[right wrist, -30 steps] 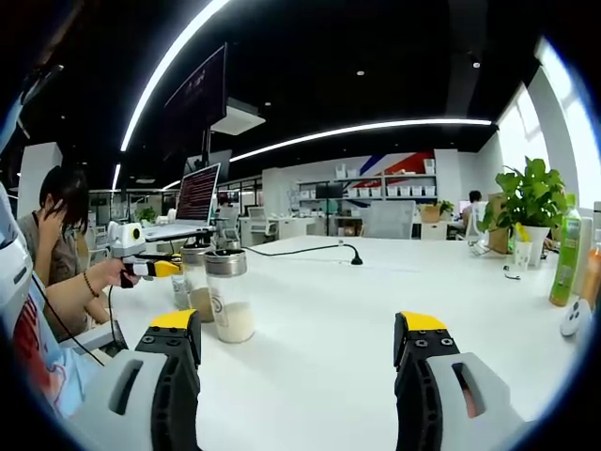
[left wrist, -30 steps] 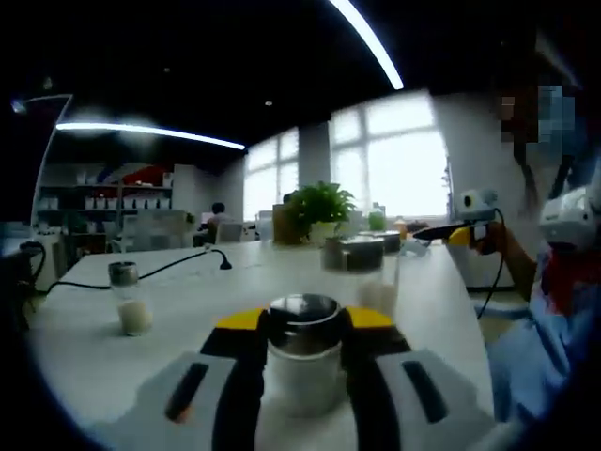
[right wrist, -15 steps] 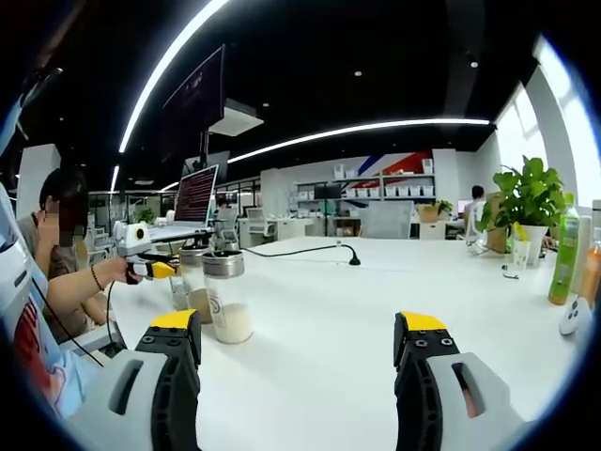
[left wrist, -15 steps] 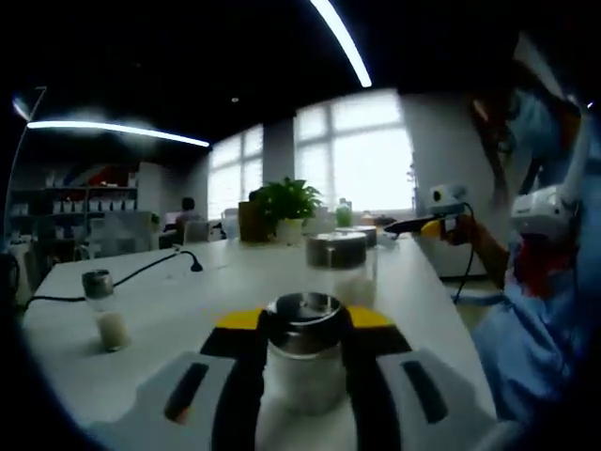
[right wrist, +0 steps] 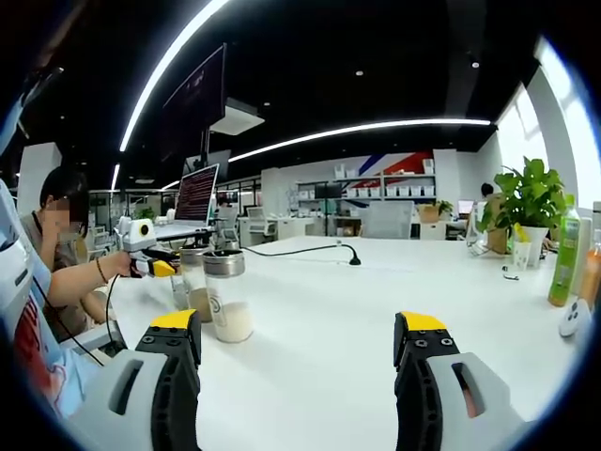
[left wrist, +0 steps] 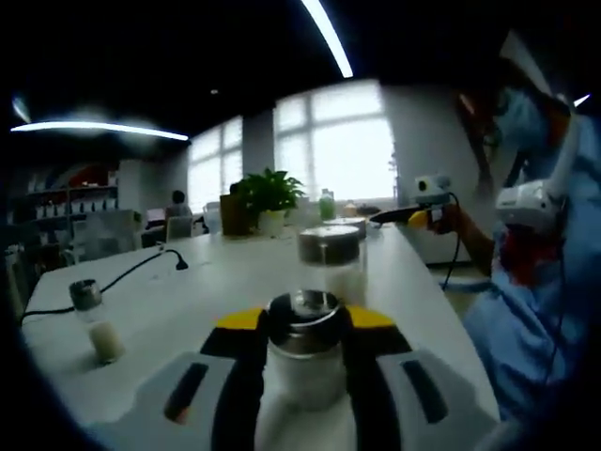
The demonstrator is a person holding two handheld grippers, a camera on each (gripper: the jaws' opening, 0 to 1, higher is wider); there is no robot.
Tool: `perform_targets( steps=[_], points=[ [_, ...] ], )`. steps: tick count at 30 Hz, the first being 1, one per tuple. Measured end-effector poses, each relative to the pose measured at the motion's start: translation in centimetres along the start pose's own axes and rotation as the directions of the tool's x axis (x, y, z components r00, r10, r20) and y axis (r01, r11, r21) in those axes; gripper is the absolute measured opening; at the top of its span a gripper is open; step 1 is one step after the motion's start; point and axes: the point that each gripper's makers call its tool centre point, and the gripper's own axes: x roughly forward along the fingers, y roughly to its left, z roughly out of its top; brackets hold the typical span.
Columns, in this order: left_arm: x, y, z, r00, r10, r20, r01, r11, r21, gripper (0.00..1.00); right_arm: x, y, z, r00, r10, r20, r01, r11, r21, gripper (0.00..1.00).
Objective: Rotate the seasoning bottle until the label or dispensing opening points toward the visible target arrow and the bottle remains upright within the marked orientation range
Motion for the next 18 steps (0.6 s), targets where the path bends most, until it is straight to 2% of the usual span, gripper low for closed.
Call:
perform_targets(
  steps=[8, 18],
  points=[
    [0.03, 0.02, -0.11, 1.000, -0.026, -0.002, 0.026, 1.000, -0.005, 0.33, 0.10, -0.16, -0.04, 1.000, 0.003, 0.002, -0.003, 1.000, 0.020, 0.87],
    [0.02, -0.05, -0.17, 1.000, -0.026, 0.004, 0.027, 0.999, -0.029, 0.34, 0.22, 0.09, -0.18, 1.000, 0.006, -0.003, -0.005, 1.000, 0.023, 0.87]
  ],
)
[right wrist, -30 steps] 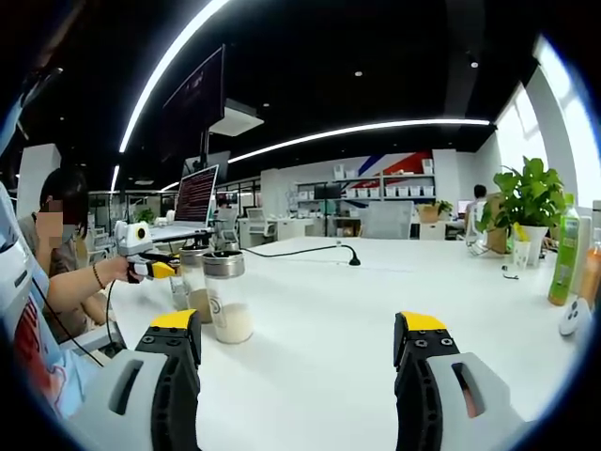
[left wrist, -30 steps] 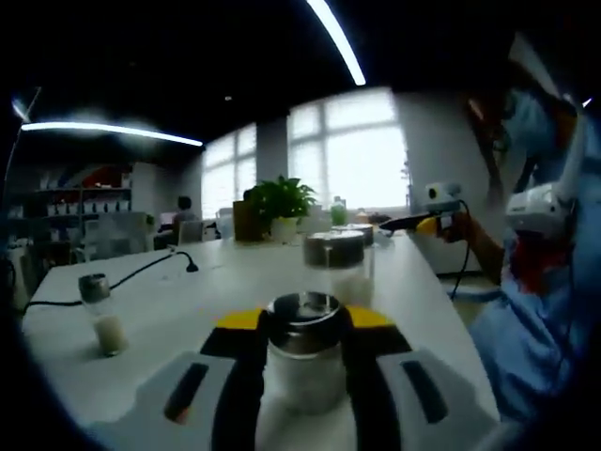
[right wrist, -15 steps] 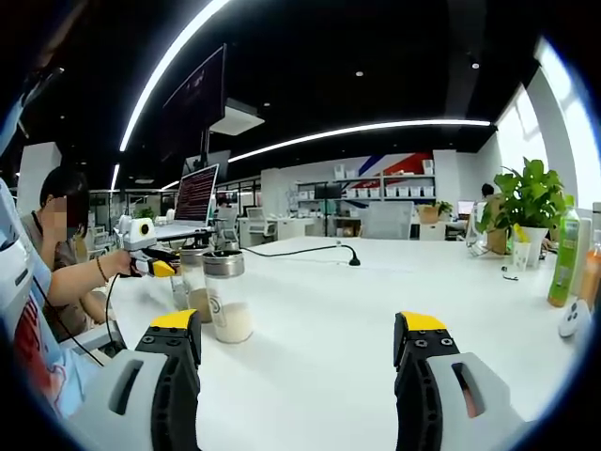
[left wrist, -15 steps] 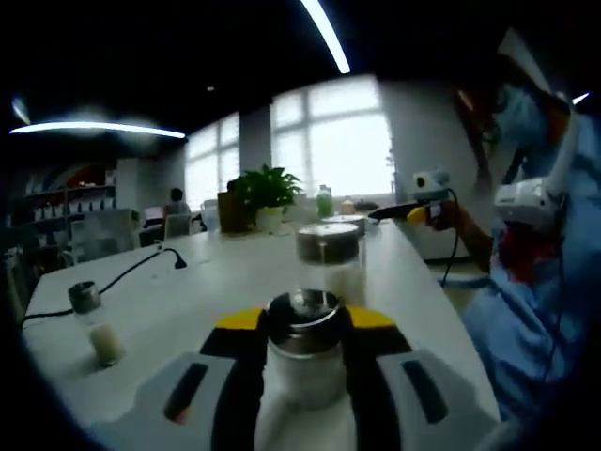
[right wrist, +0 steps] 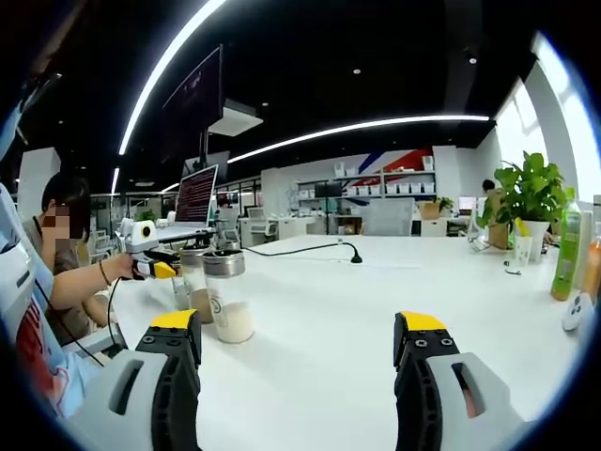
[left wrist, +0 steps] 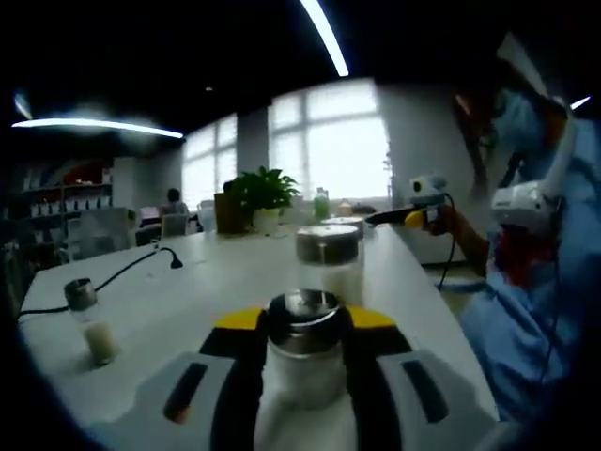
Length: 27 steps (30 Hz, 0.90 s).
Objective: Rotate the seasoning bottle until the label or dispensing opening points toward the visible target arrow and the bottle remains upright within the marked orientation range
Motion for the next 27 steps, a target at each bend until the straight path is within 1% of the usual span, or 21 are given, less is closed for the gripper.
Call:
perform_targets(
  steps=[1, 2, 3, 4, 7, 9, 14, 18, 22, 25, 27],
  points=[
    [0.0, 0.1, 0.0, 1.000, 0.005, -0.001, -0.005, 1.000, -0.001, 0.37, 0.0, 0.0, 0.0, 1.000, -0.002, -0.001, 0.002, 1.000, 0.001, 0.87],
    [-0.1, 0.6, -0.1, 1.000, 0.029, -0.005, -0.029, 1.000, 0.012, 0.43, 0.0, 0.0, -0.1, 1.000, -0.003, -0.002, 0.003, 1.000, 0.002, 0.87],
    [-0.1, 0.7, -0.4, 0.999, 0.035, -0.018, -0.034, 0.999, 0.023, 0.48, 0.0, -0.1, -0.1, 1.000, -0.005, -0.003, 0.005, 1.000, 0.003, 0.87],
    [0.0, 0.6, -0.6, 0.999, 0.031, -0.029, -0.031, 0.999, 0.016, 0.52, 0.0, -0.1, -0.1, 1.000, -0.005, -0.003, 0.006, 1.000, 0.004, 0.87],
    [0.1, 0.5, -1.0, 0.998, 0.030, -0.050, -0.029, 0.999, 0.014, 0.53, 0.0, -0.3, -0.1, 1.000, -0.008, -0.004, 0.008, 1.000, 0.006, 0.87],
    [0.2, 0.5, -1.0, 0.998, 0.035, -0.050, -0.035, 0.999, 0.012, 0.54, 0.0, -0.3, -0.2, 1.000, -0.009, -0.005, 0.009, 1.000, 0.006, 0.87],
    [0.1, 1.0, -0.6, 0.999, 0.049, -0.022, -0.049, 0.999, -0.008, 0.54, -0.1, -0.3, -0.1, 1.000, -0.007, -0.005, 0.007, 1.000, 0.003, 0.87],
    [0.0, 0.8, -0.2, 0.998, 0.062, -0.010, -0.062, 0.998, -0.015, 0.54, -0.1, -0.4, -0.1, 1.000, -0.009, -0.004, 0.009, 1.000, 0.004, 0.87],
    [-0.4, 0.6, 0.0, 0.996, 0.089, -0.007, -0.089, 0.996, -0.012, 0.54, -0.1, -0.4, -0.2, 1.000, -0.009, -0.007, 0.009, 1.000, 0.003, 0.87],
    [-1.0, 0.6, 0.5, 0.992, 0.130, 0.005, -0.130, 0.992, -0.003, 0.55, -0.1, -0.4, -0.2, 1.000, -0.009, -0.006, 0.009, 1.000, 0.003, 0.87],
    [-1.5, 0.6, 0.9, 0.990, 0.142, 0.018, -0.142, 0.990, -0.009, 0.59, 0.0, -0.3, -0.2, 1.000, -0.008, -0.007, 0.008, 1.000, 0.003, 0.87]
  ],
)
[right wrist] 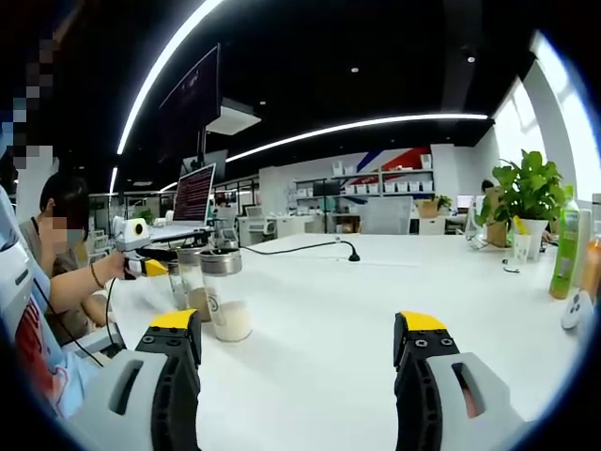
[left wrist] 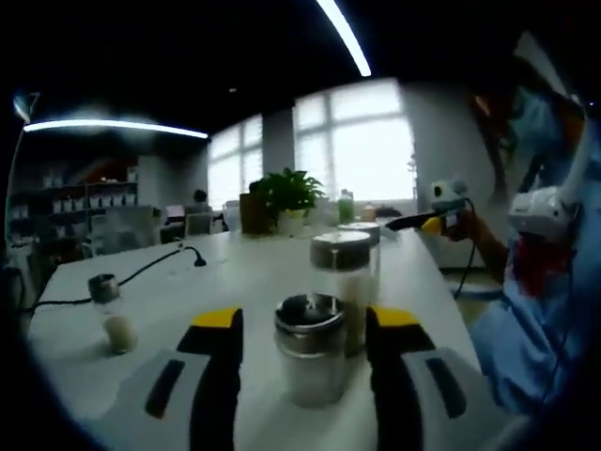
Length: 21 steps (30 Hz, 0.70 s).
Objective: Rotate the seasoning bottle until the label or dispensing opening points toward the visible target arrow and the bottle remains upright within the marked orientation range
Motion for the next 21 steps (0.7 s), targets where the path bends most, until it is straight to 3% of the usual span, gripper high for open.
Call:
perform_targets(
  steps=[7, 10, 17, 21],
  points=[
    [-1.2, -0.1, 0.5, 0.996, 0.082, 0.017, -0.082, 0.997, -0.014, 0.61, 0.0, 0.3, 0.0, 1.000, 0.003, -0.001, -0.003, 1.000, -0.005, 0.87],
    [-1.7, -0.7, 0.0, 0.995, 0.098, -0.021, -0.098, 0.995, 0.002, 0.61, 0.1, 0.4, -0.1, 1.000, 0.005, -0.004, -0.005, 1.000, -0.004, 0.87],
    [-2.7, -1.4, 1.0, 0.989, 0.146, 0.021, -0.146, 0.989, -0.022, 0.61, 0.2, 0.5, -0.3, 1.000, 0.004, -0.011, -0.004, 1.000, -0.001, 0.87],
    [-3.0, -2.7, 0.5, 0.986, 0.169, -0.015, -0.169, 0.986, 0.017, 0.61, 0.1, 0.4, 0.0, 1.000, 0.001, -0.005, -0.001, 1.000, -0.007, 0.87]
  ],
)
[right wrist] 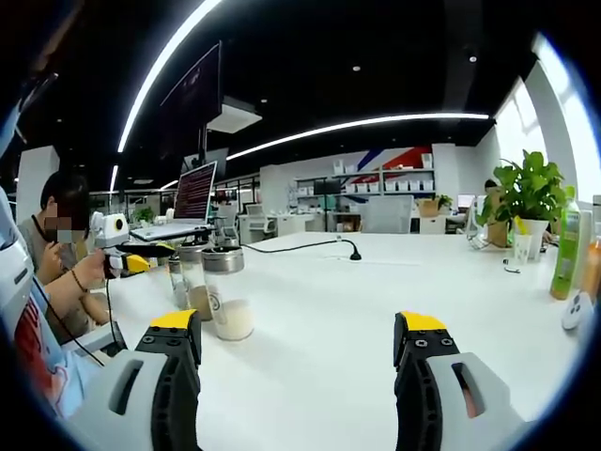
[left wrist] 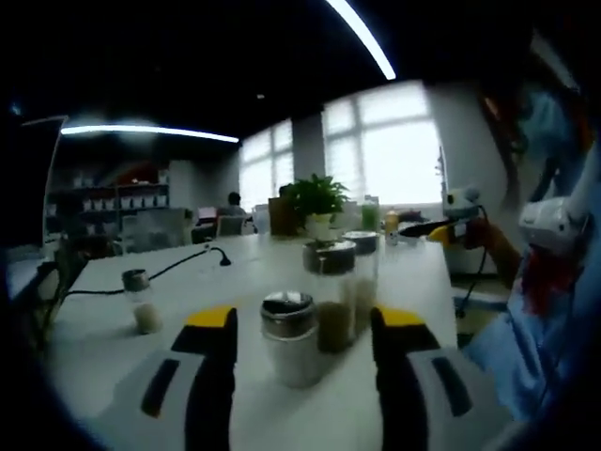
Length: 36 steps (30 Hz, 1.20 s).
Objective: Rotate the seasoning bottle until the label or dispensing opening points toward the visible target arrow and the bottle remains upright within the marked orientation range
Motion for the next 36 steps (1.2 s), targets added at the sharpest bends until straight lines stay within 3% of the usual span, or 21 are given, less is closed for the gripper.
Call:
perform_targets(
  steps=[5, 11, 13, 14, 22, 28, 36],
  points=[
    [-0.7, -1.2, -0.6, 0.999, 0.018, -0.033, -0.018, 1.000, -0.012, 0.61, 0.1, -0.3, 0.1, 1.000, -0.012, 0.014, 0.012, 1.000, 0.027, 0.87],
    [-2.1, -0.6, 1.2, 0.992, 0.105, 0.074, -0.099, 0.992, -0.083, 0.61, -0.2, -0.4, 0.4, 0.999, -0.024, 0.030, 0.024, 0.999, 0.022, 0.88],
    [-2.6, -0.2, 1.1, 0.990, 0.130, 0.057, -0.127, 0.991, -0.051, 0.61, -0.1, -0.3, 0.4, 0.999, -0.021, 0.029, 0.021, 1.000, 0.023, 0.88],
    [-2.8, 0.3, 0.9, 0.987, 0.157, 0.039, -0.156, 0.987, -0.029, 0.61, -0.1, -0.1, 0.3, 1.000, -0.014, 0.028, 0.014, 1.000, 0.020, 0.87],
    [-3.5, 2.1, 0.7, 0.959, 0.283, 0.029, -0.280, 0.956, -0.082, 0.66, -0.7, -0.8, 1.1, 0.998, -0.047, 0.047, 0.048, 0.999, -0.016, 0.88],
    [-3.8, 2.4, 2.1, 0.949, 0.309, 0.068, -0.301, 0.948, -0.105, 0.69, -0.5, -0.6, 0.8, 0.998, -0.038, 0.041, 0.038, 0.999, -0.011, 0.88],
    [-4.0, 2.8, 2.4, 0.938, 0.341, 0.060, -0.335, 0.937, -0.096, 0.70, -0.5, -0.5, 0.7, 0.999, -0.037, 0.039, 0.037, 0.999, -0.010, 0.88]
  ],
)
